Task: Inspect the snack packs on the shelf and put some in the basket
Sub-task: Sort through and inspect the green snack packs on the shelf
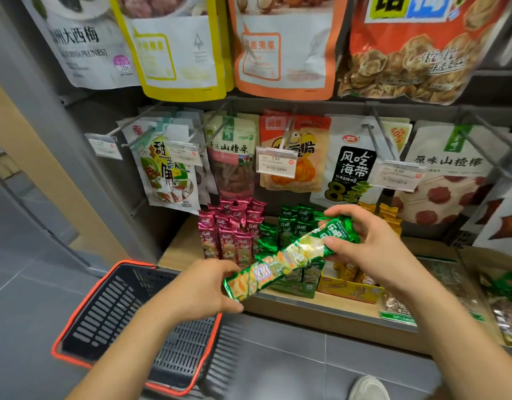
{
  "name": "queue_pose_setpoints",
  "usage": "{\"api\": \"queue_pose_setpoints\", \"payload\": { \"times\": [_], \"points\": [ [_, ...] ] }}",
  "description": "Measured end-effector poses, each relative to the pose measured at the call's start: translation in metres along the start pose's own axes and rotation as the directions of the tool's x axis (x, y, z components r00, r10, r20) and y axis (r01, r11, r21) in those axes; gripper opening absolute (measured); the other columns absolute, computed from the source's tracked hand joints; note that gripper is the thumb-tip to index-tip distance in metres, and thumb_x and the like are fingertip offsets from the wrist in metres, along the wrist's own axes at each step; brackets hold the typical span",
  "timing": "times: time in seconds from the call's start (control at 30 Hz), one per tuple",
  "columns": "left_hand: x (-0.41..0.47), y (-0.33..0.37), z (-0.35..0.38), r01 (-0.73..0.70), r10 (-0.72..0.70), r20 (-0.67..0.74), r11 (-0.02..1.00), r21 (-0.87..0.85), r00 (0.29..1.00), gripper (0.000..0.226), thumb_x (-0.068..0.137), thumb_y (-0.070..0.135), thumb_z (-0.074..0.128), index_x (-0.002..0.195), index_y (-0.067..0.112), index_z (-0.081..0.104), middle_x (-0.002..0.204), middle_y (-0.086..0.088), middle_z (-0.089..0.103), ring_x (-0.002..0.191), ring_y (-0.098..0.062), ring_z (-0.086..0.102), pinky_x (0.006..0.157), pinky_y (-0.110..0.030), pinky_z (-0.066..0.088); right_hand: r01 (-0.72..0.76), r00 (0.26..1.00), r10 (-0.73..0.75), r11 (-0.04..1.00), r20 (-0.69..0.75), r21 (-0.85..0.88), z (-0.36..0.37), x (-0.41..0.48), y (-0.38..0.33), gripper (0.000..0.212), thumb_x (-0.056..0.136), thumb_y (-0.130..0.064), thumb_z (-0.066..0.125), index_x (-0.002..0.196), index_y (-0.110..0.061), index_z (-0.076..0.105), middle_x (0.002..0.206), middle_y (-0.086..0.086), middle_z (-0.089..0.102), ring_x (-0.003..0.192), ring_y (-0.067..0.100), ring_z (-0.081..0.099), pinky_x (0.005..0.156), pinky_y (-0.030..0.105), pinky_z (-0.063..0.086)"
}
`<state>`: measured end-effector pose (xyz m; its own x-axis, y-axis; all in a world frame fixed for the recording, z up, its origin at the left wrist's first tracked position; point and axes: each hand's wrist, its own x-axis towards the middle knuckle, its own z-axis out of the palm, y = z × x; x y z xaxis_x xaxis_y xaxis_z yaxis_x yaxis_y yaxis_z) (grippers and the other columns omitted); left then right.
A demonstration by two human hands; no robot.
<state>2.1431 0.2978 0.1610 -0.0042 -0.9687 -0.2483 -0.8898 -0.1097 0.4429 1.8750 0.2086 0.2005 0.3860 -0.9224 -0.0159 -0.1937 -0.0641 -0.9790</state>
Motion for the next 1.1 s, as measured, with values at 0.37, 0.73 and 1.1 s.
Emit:
{"api": "queue_pose_setpoints", "payload": {
  "times": [0.37, 0.73, 1.1],
  "points": [
    [0.077, 0.015, 0.016, -0.069, -0.034, -0.265, 0.927, -0.368, 0.964, 0.051, 0.075, 0.015, 0.081, 0.114, 0.036, 0.056, 0.104, 0.003, 0.063, 0.086, -0.01, 0.063, 0.085, -0.033, 0.054, 0.356, 0.914, -0.398, 0.881, -0.083, -0.311, 0.0, -0.005, -0.01, 0.029, 0.086, -0.023, 0.068, 0.109, -0.036, 0.058, 0.093, -0.013, 0.068, 0.08, 0.005, 0.069, 0.068, 0.013, 0.052],
    [0.112, 0.015, 0.037, -0.179, 0.203, -0.111, 0.964, 0.195, 0.973, 0.051, 0.09, 0.051, 0.057, 0.138, 0.033, 0.05, 0.153, -0.001, 0.035, 0.138, -0.027, 0.026, 0.11, -0.048, 0.033, 0.328, 0.834, -0.537, 0.671, -0.13, -0.665, 0.023, 0.026, 0.006, 0.039, 0.086, -0.006, 0.069, 0.123, -0.01, 0.058, 0.11, 0.0, 0.062, 0.1, -0.001, 0.049, 0.086, 0.017, 0.044],
    [0.115, 0.022, 0.073, -0.146, 0.211, -0.081, 0.863, 0.483, 0.974, 0.039, 0.097, 0.047, 0.042, 0.136, 0.041, 0.044, 0.154, -0.011, 0.027, 0.138, -0.034, 0.015, 0.102, -0.05, 0.022, 0.244, 0.944, -0.314, 0.459, 0.101, -0.854, 0.043, 0.082, -0.016, 0.045, 0.094, -0.02, 0.058, 0.136, -0.018, 0.045, 0.119, 0.009, 0.057, 0.107, 0.032, 0.056, 0.085, 0.041, 0.047]
  ]
}}
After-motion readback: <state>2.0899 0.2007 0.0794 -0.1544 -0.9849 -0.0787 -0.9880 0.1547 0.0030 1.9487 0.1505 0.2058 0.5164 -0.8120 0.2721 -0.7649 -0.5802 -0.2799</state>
